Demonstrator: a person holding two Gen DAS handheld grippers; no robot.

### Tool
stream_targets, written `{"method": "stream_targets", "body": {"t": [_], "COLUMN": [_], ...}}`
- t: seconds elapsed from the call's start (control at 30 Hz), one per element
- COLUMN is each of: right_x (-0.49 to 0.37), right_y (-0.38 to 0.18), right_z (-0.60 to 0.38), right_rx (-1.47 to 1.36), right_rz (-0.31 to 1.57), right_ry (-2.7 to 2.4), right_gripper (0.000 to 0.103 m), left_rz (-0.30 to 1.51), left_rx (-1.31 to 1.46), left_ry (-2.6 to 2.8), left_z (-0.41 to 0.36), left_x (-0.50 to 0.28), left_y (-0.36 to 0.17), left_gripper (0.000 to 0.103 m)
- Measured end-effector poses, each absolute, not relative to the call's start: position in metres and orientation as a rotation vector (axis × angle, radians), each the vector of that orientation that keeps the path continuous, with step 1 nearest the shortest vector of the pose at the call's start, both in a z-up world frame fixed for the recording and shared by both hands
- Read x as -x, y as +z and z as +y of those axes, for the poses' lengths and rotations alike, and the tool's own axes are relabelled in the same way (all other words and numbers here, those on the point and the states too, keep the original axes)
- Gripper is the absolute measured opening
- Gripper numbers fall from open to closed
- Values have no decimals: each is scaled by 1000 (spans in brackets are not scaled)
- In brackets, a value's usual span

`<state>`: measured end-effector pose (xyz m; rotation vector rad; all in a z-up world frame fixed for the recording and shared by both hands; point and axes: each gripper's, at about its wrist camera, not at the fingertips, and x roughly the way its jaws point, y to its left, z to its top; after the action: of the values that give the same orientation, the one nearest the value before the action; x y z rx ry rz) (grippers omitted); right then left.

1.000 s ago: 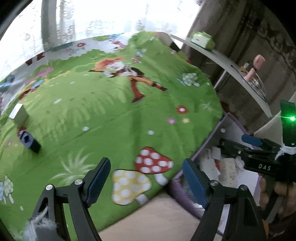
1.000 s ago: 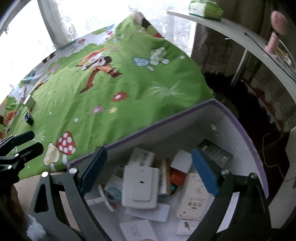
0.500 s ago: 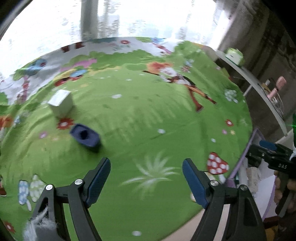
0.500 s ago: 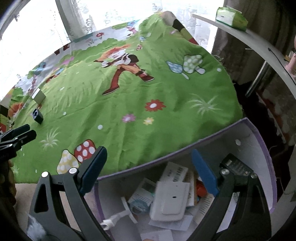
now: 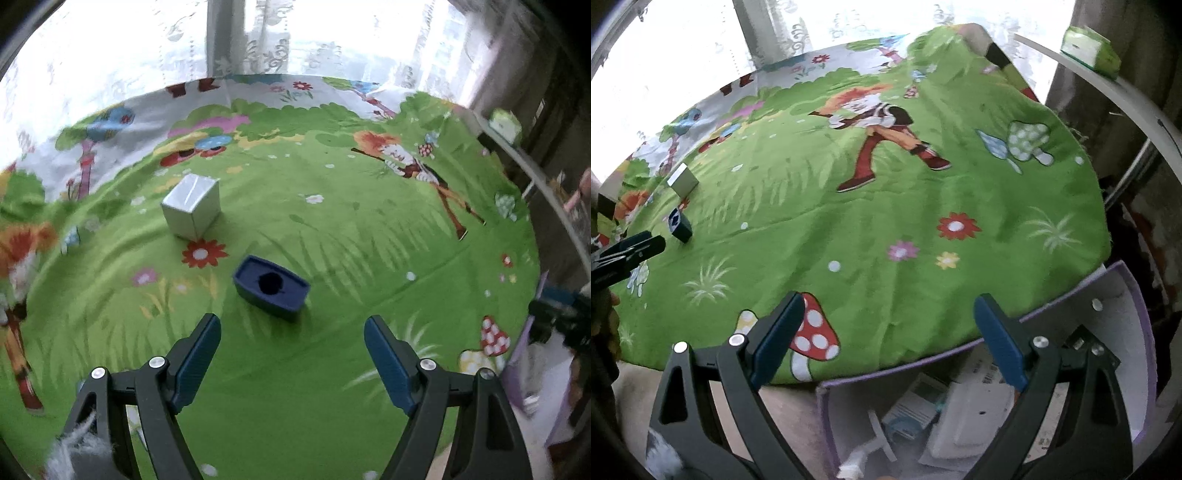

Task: Organize rigid objects
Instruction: 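Move both grippers back toward the navy holder and white cube, then grasp the navy blue holder with left gripper while right grasps white cube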

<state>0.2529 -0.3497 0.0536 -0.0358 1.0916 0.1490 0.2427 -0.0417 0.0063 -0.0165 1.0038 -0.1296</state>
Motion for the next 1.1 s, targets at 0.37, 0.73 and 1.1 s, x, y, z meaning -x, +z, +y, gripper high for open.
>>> {"method": "stream_targets", "body": {"t": [0.37,0.73,1.1], "right_x": [-269,-287,-318], "right_y": [52,58,57], "right_z": [-310,-256,-173], "right_rx": [81,156,173], "right_rz": [1082,1046,997], "right_ry": [228,336,482], "right_gripper": [94,94,94], "left_rz": [997,1027,1008], "left_rx": [-82,-84,141], "left_ry": [-189,-230,-70], "left_z": [-34,-33,21], "left_x": [-262,-275,-242], "left_y": [-8,-22,-10], "left_gripper": [80,52,52]}}
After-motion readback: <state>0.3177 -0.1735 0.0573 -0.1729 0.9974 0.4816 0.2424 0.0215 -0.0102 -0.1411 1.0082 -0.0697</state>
